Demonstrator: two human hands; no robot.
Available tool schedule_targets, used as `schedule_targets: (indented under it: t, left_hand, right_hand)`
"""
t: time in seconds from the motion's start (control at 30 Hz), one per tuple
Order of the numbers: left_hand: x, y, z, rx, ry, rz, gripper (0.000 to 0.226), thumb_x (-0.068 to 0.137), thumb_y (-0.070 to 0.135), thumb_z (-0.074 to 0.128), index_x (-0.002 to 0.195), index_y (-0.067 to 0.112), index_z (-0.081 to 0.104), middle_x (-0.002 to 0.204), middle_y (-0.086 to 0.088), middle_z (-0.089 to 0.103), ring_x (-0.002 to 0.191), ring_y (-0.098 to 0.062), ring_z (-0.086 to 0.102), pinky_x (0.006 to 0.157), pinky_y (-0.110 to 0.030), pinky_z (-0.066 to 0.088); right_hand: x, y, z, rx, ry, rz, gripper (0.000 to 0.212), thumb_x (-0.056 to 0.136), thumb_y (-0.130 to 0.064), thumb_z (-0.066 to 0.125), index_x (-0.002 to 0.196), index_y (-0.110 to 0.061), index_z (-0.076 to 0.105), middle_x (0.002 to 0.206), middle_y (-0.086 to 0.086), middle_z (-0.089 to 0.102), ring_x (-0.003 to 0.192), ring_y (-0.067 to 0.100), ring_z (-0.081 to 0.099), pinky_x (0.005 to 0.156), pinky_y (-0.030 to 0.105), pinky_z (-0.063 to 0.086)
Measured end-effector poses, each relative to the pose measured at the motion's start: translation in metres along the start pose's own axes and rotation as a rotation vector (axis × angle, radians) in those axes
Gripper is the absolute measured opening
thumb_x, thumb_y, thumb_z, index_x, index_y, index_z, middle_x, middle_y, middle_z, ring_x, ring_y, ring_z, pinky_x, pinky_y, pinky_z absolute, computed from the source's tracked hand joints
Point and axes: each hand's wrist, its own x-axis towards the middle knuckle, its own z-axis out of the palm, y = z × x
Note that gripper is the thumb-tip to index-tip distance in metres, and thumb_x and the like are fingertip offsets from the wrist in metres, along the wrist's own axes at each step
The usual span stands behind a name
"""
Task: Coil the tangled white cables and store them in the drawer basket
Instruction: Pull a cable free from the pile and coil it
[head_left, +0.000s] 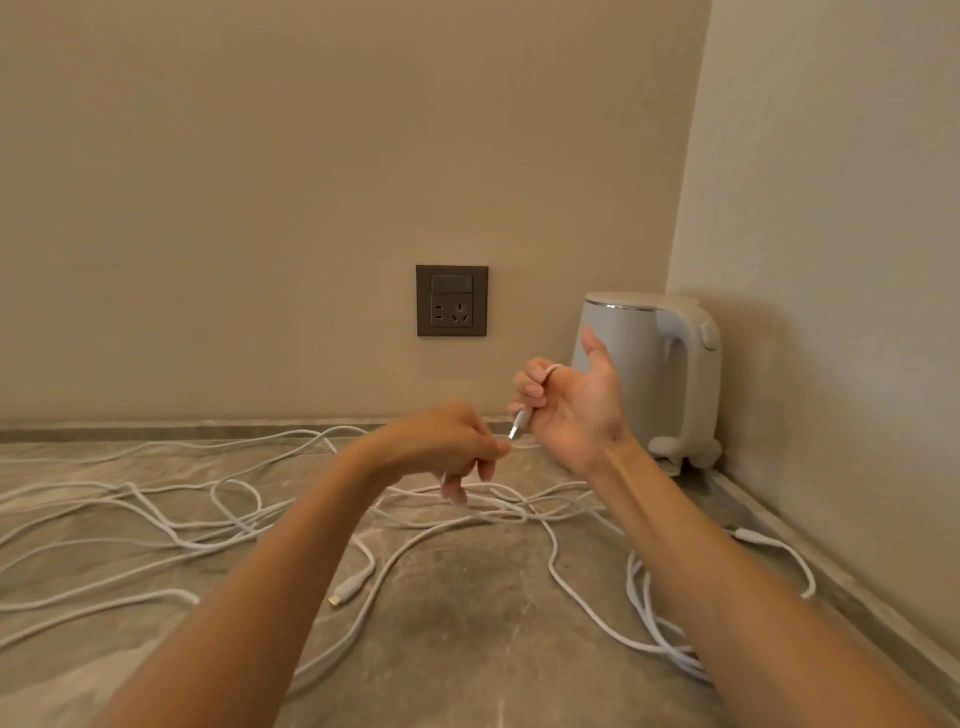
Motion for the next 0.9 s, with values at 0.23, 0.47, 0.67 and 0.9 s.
schedule_targets:
  t: [0.23,0.47,0.67,0.9]
  left_hand:
    - [-0.011,0.001,-0.013,-0.403,0.099,0.172,0.028,0.083,0.001,0.053,0.056,0.0,0.058,0.033,0.0,0.035,0.031,-0.011,0.04,0.049,-0.023,0.049]
    - [-0.007,0.008,-0.013,-0.422,0.397,0.219,0.035,0.089,0.017,0.057,0.056,0.007,0.06,0.036,0.006,0.037,0.036,-0.005,0.032,0.043,-0.017,0.034]
    - [0.001,0.014,-0.004,-0.226,0.645,0.276,0.038,0.087,0.033,0.06,0.054,0.014,0.058,0.047,0.0,0.042,0.044,-0.01,0.035,0.047,-0.02,0.034]
    - [0.008,0.001,0.014,-0.529,0.529,0.256,0.03,0.097,0.025,0.045,0.074,0.007,0.054,0.044,0.004,0.039,0.037,-0.006,0.034,0.036,-0.017,0.032]
  right_hand:
    - [0.003,-0.002,0.009,-0.54,0.052,0.056,0.08,0.086,-0.073,0.004,0.063,-0.009,0.044,0.059,0.005,0.041,0.055,0.013,0.033,0.05,0.023,0.028]
    - [0.005,0.0,0.018,-0.92,0.036,0.073,0.088,0.08,-0.075,-0.008,0.048,-0.01,0.042,0.049,0.003,0.044,0.047,0.013,0.037,0.053,0.026,0.03]
    - [0.002,-0.005,0.015,-0.708,-0.157,0.348,0.089,0.072,-0.083,-0.01,0.039,-0.014,0.036,0.038,0.001,0.032,0.035,0.011,0.025,0.038,0.02,0.022]
    - [0.003,0.002,0.016,0.297,-0.615,0.518,0.079,0.077,-0.077,0.02,0.052,-0.007,0.048,0.046,0.014,0.052,0.045,0.015,0.028,0.042,0.025,0.03]
